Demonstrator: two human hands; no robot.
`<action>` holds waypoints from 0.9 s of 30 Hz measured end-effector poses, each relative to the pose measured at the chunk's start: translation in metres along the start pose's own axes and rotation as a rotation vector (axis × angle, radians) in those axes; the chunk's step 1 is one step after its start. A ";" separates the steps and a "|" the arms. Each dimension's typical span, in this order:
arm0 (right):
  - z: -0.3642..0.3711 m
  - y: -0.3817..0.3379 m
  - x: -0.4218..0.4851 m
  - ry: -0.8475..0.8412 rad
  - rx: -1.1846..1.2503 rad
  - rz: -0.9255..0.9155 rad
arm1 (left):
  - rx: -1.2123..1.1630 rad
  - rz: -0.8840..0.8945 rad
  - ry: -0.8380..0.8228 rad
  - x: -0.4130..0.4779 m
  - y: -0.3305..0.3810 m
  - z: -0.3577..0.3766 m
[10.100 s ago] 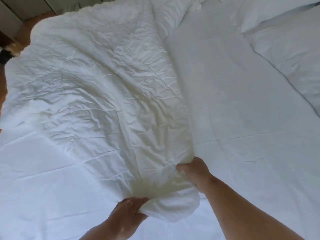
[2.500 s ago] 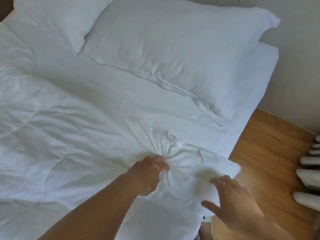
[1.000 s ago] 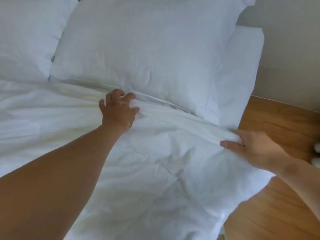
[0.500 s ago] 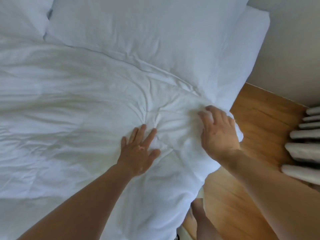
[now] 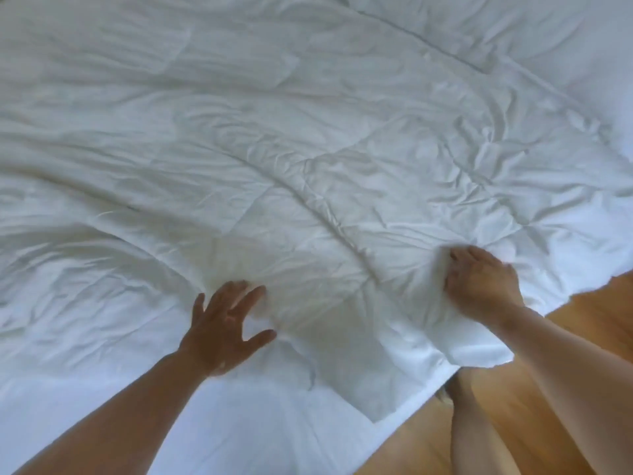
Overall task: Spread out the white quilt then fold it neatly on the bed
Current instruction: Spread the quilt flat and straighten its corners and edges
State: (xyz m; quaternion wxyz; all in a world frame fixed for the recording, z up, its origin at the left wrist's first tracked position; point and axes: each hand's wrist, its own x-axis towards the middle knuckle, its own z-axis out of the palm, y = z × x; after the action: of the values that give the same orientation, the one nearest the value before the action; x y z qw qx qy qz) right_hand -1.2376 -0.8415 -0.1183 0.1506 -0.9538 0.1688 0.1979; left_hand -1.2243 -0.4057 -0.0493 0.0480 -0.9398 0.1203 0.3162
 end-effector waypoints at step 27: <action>0.195 -0.270 -0.272 -0.234 -0.057 -0.336 | 0.161 0.117 -0.084 -0.118 -0.185 0.133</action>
State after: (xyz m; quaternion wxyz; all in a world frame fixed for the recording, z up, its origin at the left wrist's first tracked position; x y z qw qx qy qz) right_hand -1.4338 -0.4587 -0.1129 0.1730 -0.9429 -0.0170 0.2841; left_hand -1.3455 -0.1812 -0.0808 0.1098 -0.9101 0.1980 0.3471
